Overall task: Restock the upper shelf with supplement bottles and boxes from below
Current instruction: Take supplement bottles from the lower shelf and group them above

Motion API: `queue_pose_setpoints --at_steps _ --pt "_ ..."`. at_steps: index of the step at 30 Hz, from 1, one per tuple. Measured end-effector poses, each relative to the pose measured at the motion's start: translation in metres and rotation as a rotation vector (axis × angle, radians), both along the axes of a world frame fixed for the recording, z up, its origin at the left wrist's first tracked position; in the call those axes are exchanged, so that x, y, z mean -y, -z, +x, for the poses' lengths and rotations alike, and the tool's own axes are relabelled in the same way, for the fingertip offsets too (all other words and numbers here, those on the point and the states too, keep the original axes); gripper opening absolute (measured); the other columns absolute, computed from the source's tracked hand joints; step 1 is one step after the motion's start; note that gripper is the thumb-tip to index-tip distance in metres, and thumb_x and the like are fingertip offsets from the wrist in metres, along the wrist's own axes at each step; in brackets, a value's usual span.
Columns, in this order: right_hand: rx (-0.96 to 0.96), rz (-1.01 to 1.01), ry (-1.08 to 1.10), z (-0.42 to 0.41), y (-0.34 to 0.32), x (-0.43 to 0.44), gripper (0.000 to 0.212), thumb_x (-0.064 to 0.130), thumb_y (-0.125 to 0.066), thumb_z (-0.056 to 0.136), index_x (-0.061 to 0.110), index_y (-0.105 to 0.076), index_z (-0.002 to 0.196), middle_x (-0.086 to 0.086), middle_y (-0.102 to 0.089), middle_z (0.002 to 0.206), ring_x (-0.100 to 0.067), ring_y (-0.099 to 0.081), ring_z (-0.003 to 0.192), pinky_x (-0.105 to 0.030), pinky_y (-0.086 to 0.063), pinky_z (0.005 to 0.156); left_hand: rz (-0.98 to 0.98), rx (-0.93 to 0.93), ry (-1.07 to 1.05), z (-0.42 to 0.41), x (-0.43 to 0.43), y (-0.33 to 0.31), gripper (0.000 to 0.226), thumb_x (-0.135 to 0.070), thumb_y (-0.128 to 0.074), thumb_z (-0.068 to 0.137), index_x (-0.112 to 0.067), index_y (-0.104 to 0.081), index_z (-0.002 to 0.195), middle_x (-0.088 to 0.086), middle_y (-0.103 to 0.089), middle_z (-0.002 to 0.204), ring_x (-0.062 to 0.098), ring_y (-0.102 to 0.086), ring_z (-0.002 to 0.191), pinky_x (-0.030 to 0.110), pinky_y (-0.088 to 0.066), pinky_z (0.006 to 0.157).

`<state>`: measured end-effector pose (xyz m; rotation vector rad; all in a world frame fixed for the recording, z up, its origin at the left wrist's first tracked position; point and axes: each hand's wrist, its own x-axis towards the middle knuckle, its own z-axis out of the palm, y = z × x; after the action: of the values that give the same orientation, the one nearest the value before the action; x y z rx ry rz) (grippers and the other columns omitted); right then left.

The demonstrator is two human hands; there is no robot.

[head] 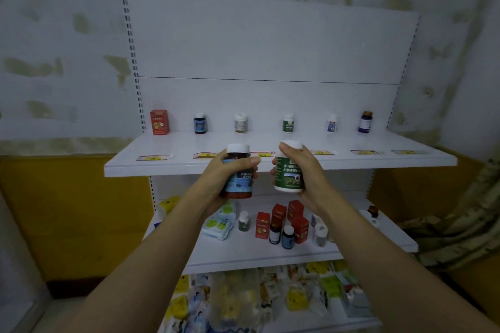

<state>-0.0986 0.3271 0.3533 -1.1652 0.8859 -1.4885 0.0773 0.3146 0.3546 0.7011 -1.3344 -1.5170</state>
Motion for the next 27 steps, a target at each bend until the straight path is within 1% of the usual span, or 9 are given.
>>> queue_pose_setpoints --at_steps 2,5,9,13,16,18,21,23,27 --pt "-0.016 0.005 0.046 -0.013 0.001 0.004 0.020 0.026 -0.071 0.075 0.020 -0.057 0.088 -0.005 -0.067 0.077 -0.019 -0.065 0.059 -0.034 -0.054 0.064 -0.001 0.000 0.014 -0.014 0.011 -0.001 0.035 -0.017 -0.080 0.064 -0.011 -0.058 0.091 0.005 -0.066 0.073 0.016 -0.062 0.061 0.027 -0.053 0.057" --pt "-0.024 0.014 0.107 -0.039 0.003 0.016 0.012 0.022 -0.067 0.084 0.019 -0.057 0.090 -0.004 -0.067 0.077 -0.018 -0.066 0.061 -0.033 -0.055 0.064 0.015 -0.012 0.013 -0.041 0.030 0.000 0.026 -0.017 -0.074 0.072 -0.010 -0.058 0.091 0.007 -0.065 0.075 0.017 -0.062 0.060 0.026 -0.052 0.056" --pt "-0.034 0.031 0.155 -0.078 0.006 0.044 0.016 0.023 -0.069 0.082 0.019 -0.058 0.093 -0.004 -0.067 0.079 -0.017 -0.067 0.063 -0.032 -0.055 0.065 0.016 0.005 0.036 -0.079 0.065 0.002 0.014 -0.013 -0.069 0.079 -0.012 -0.059 0.089 0.005 -0.066 0.072 0.014 -0.062 0.059 0.026 -0.053 0.057" --pt "-0.057 0.012 0.154 -0.118 0.009 0.089 0.018 0.015 -0.070 0.081 0.018 -0.058 0.094 -0.005 -0.065 0.080 -0.018 -0.066 0.067 -0.041 -0.055 0.072 0.003 -0.011 0.054 -0.122 0.110 0.002 0.016 -0.010 -0.069 0.079 -0.011 -0.059 0.091 0.005 -0.065 0.074 0.016 -0.062 0.062 0.027 -0.053 0.058" --pt "-0.099 -0.003 0.136 -0.150 0.007 0.133 0.025 0.009 -0.072 0.079 0.018 -0.056 0.096 -0.004 -0.065 0.083 -0.021 -0.066 0.074 -0.047 -0.054 0.083 -0.007 -0.005 0.049 -0.154 0.149 -0.002 0.018 -0.009 -0.067 0.081 -0.008 -0.057 0.096 0.006 -0.064 0.074 0.015 -0.061 0.063 0.026 -0.052 0.058" --pt "-0.119 -0.010 0.121 -0.170 0.003 0.165 0.031 0.005 -0.073 0.077 0.018 -0.055 0.098 -0.003 -0.065 0.083 -0.023 -0.065 0.079 -0.049 -0.053 0.084 -0.007 -0.006 0.044 -0.173 0.175 -0.007 0.020 -0.010 -0.067 0.082 -0.008 -0.056 0.098 0.006 -0.063 0.075 0.014 -0.061 0.062 0.026 -0.052 0.056" --pt "-0.162 0.016 0.104 -0.196 -0.003 0.212 0.044 0.007 -0.077 0.068 0.017 -0.053 0.103 -0.005 -0.064 0.087 -0.025 -0.063 0.085 -0.053 -0.052 0.087 0.004 -0.005 0.012 -0.197 0.216 -0.016 0.021 -0.012 -0.067 0.082 -0.009 -0.056 0.100 0.006 -0.063 0.076 0.014 -0.061 0.061 0.025 -0.051 0.054" --pt "-0.184 0.026 0.095 -0.212 -0.003 0.245 0.047 0.004 -0.076 0.068 0.017 -0.052 0.105 -0.006 -0.063 0.090 -0.024 -0.061 0.086 -0.050 -0.051 0.090 0.009 -0.010 -0.015 -0.209 0.243 -0.021 0.020 -0.012 -0.067 0.082 -0.010 -0.057 0.100 0.006 -0.064 0.075 0.014 -0.061 0.061 0.025 -0.051 0.053" --pt "-0.222 0.037 0.099 -0.231 0.001 0.308 0.045 -0.003 -0.072 0.074 0.027 -0.051 0.100 -0.004 -0.063 0.094 -0.021 -0.060 0.090 -0.044 -0.050 0.092 -0.009 -0.004 -0.040 -0.221 0.294 -0.023 0.014 -0.008 -0.064 0.083 -0.010 -0.058 0.095 0.004 -0.064 0.073 0.014 -0.062 0.061 0.024 -0.052 0.054"
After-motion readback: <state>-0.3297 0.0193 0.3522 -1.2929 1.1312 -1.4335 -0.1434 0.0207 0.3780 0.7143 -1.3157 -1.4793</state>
